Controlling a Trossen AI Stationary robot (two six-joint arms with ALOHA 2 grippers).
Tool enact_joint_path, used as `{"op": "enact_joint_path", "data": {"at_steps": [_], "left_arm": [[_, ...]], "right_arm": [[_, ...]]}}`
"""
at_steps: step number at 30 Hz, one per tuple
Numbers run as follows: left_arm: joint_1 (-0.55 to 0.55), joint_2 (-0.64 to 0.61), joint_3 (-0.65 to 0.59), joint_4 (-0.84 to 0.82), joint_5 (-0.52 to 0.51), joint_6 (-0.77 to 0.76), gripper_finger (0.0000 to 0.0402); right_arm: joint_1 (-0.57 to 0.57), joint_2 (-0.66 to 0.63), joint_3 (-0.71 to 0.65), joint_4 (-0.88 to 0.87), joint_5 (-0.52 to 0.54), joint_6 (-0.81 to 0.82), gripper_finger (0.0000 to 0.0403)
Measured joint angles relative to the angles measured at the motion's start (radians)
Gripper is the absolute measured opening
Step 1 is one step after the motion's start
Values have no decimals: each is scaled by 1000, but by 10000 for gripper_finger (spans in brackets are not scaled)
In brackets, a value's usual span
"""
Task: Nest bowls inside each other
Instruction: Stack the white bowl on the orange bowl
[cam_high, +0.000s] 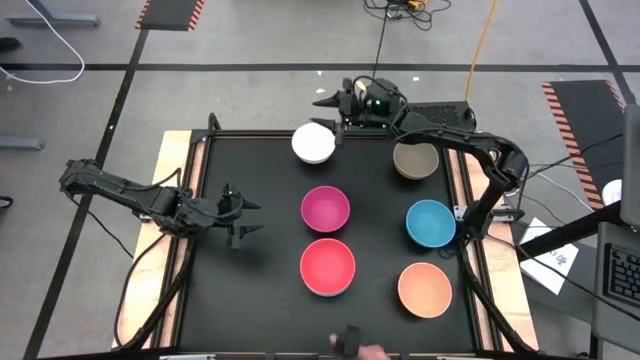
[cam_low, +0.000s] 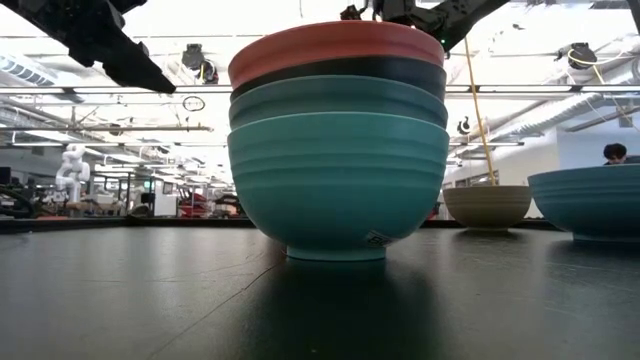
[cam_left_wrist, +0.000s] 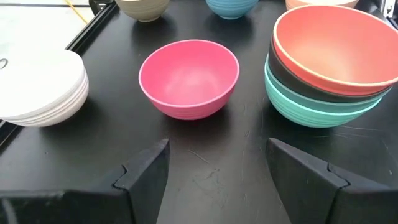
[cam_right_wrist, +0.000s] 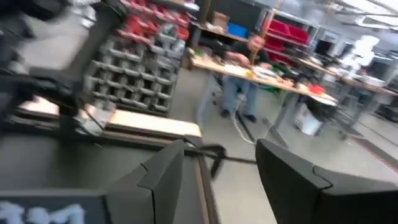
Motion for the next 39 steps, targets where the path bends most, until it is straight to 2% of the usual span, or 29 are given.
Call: {"op": "enact_joint_path", "data": {"at_steps": [4,7,12,18,22,25,34,39], "left_arm": [[0,0,0,-9,0,6,269],[0,0,0,-19,0,10,269],[0,0,0,-11,-7,36,269],[3,0,0,-8,-14,45,269],[3,0,0,-7,-16,40,269],[3,0,0,-7,-16,39,269],[3,0,0,-12,-16,39,269],[4,0,0,-13,-16,37,269]], "right_arm": [[-45,-17,31,-175,255,-147,192],[-114,-11,75,-392,297,-200,192],[-178,-1,83,-538,185,-254,192],[-178,-2,83,-634,152,-344,192],[-162,9,83,-641,142,-357,192],[-147,35,83,-675,95,-349,192],[-62,162,88,-779,147,-440,192],[-44,218,212,-836,90,-450,192]]}}
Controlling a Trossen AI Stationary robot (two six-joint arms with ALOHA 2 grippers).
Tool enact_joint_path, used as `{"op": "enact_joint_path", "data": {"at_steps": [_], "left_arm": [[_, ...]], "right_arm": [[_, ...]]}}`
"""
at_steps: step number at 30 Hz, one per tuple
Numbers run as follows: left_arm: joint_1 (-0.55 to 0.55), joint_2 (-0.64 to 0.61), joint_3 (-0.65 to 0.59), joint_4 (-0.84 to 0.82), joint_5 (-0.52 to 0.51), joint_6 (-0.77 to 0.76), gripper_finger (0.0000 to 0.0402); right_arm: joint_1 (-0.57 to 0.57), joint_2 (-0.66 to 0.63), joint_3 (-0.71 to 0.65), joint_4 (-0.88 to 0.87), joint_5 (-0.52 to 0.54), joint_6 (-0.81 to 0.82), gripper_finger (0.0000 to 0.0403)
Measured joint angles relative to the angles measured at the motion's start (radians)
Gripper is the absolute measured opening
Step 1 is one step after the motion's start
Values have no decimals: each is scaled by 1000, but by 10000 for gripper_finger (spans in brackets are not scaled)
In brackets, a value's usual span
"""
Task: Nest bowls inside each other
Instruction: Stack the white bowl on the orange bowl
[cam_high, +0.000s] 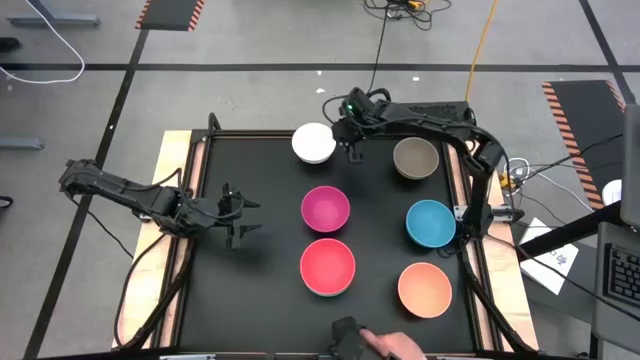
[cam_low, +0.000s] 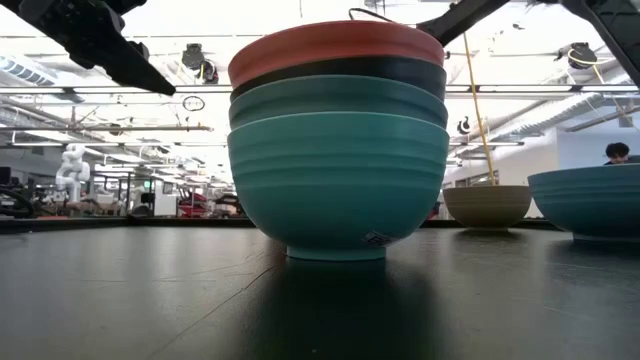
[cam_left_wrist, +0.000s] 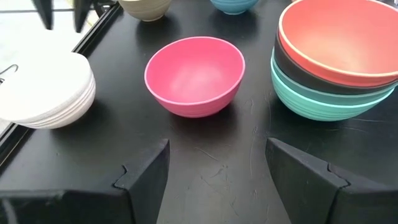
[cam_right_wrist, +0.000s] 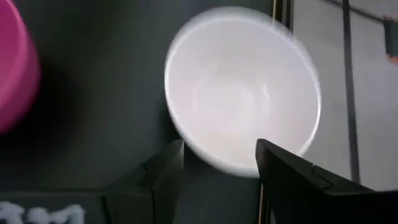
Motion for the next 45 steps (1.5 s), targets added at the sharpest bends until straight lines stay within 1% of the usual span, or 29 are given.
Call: {"op": "enact_joint_path", "data": {"at_steps": [4,7,10,13,20,23,27,31,45], "left_arm": [[0,0,0,-4,5,-2,269],[0,0,0,-12,7,-6,269],[0,0,0,-23,8,-24,269],[-2,0,0,-34,13,-39,269],[-14,0,0,-37,18,-62,269],[-15,0,0,-37,18,-62,269],[-15,0,0,-32,18,-63,269],[-15,0,0,-27,19,-74,269],[-15,0,0,-21,27,-53,269]], "right_arm": [[15,70,130,-109,-48,1,192],[25,127,208,-227,-69,7,192],[27,162,254,-301,-95,24,192],[31,170,266,-312,-95,26,192],[40,170,266,-311,-97,49,192],[39,169,266,-288,-66,57,192],[36,163,266,-240,-73,84,192],[45,163,266,-239,-71,78,192],[45,163,266,-81,-71,176,192]]}}
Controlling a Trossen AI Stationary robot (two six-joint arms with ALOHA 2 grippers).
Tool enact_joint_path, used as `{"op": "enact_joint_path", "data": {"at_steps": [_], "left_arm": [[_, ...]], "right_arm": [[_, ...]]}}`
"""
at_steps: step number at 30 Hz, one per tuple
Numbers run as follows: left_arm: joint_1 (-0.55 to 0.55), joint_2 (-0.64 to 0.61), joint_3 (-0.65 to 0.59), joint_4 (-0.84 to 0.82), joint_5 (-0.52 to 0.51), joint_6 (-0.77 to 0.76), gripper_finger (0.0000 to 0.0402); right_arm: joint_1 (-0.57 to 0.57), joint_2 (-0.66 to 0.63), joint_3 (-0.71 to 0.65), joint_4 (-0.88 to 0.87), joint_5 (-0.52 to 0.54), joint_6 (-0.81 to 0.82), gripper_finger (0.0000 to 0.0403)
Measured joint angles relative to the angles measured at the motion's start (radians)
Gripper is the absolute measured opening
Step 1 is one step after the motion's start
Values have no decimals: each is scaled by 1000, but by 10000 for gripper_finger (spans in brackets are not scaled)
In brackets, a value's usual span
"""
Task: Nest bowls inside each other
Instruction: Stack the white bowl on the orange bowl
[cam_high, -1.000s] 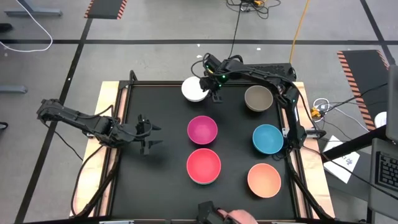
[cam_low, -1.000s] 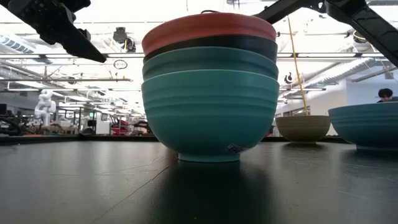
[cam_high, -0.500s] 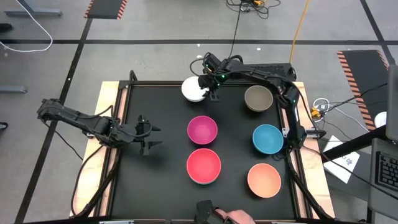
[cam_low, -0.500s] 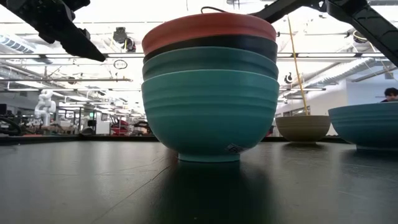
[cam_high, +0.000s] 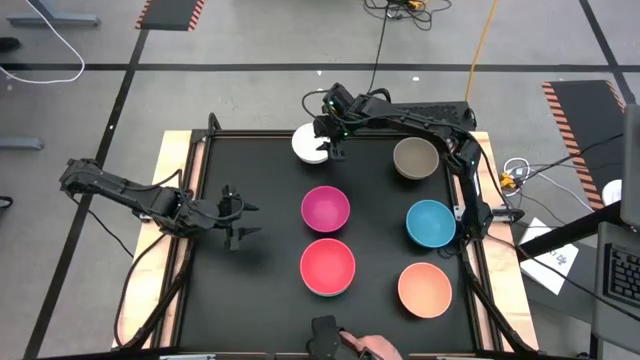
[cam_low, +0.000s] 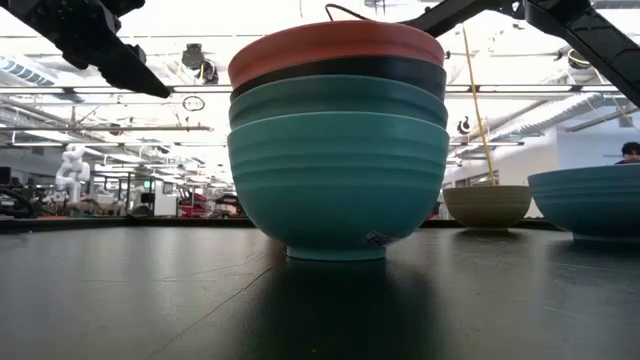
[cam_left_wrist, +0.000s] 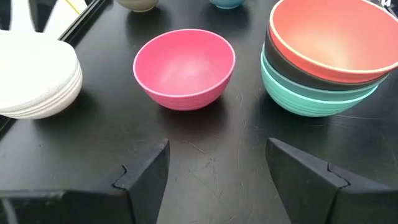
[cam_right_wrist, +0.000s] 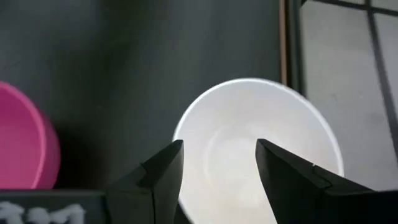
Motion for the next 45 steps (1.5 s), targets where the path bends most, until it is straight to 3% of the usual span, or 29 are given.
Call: {"op": "enact_joint_path", "data": {"at_steps": [9,17,21,25,33,41,45], "left_arm": [[0,0,0,1,2,22,269],[0,0,0,26,2,38,269],[0,0,0,26,2,38,269],[0,0,0,30,2,45,269],[0,0,0,35,17,28,269],[0,0,0,14,40,35,269],[0,0,0,14,42,48,269]], "right_arm": [[-94,3,20,24,29,54,192],[-114,9,115,-14,-13,60,192],[-93,12,122,-91,-68,54,188],[-59,84,172,-245,-4,9,172],[-10,248,478,-408,-12,3,152],[-7,231,469,-596,28,-1,159],[-2,235,468,-606,23,9,159]]}}
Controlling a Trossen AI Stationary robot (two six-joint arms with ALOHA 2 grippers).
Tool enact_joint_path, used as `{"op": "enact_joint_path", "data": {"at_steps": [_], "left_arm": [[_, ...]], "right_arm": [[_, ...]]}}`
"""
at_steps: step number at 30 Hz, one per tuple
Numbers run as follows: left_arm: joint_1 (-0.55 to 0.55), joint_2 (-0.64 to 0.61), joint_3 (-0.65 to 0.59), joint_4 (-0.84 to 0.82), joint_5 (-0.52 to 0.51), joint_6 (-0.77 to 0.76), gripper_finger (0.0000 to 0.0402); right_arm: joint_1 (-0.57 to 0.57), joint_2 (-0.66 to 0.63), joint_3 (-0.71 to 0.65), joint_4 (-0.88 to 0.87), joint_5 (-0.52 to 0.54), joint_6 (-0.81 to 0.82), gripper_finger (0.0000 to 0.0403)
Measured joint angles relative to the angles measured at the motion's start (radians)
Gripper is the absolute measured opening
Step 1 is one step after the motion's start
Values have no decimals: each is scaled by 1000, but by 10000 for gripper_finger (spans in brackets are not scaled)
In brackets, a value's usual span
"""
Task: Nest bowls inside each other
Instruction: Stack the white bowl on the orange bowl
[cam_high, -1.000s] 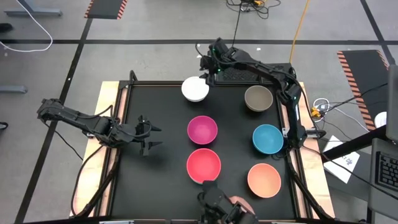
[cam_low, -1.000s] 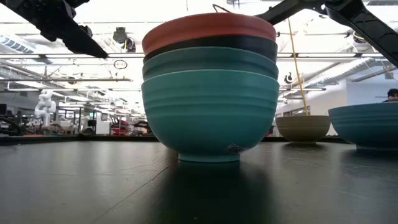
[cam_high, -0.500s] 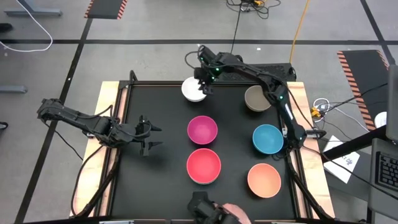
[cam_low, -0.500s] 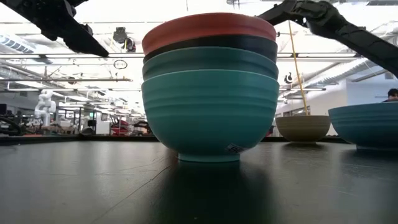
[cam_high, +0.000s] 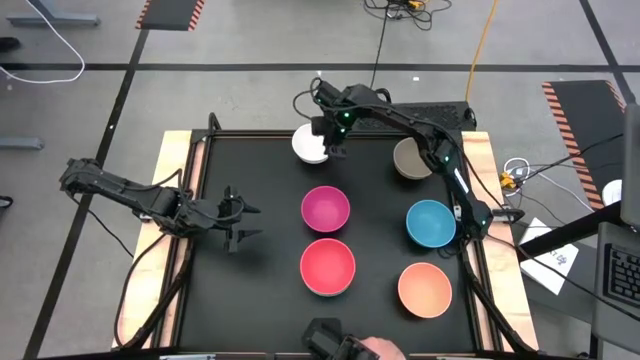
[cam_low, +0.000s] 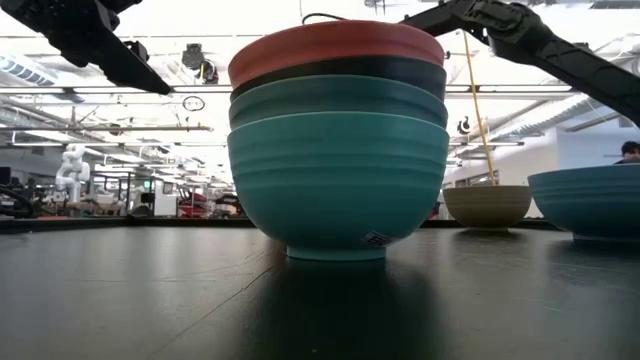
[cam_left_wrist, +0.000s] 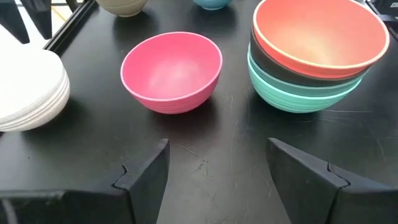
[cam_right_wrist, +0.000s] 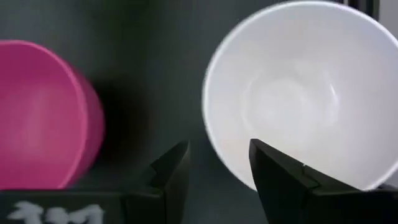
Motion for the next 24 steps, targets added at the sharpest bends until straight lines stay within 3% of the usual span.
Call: {"op": "enact_joint_path", "data": {"at_steps": [17,24], "left_arm": [[0,0,0,0,1,-2,269],[0,0,-4,6,1,1,269]], "right_arm": [[15,34,-1,-32,-98,-7,160],[3,65,1,7,-77,25,160]]}}
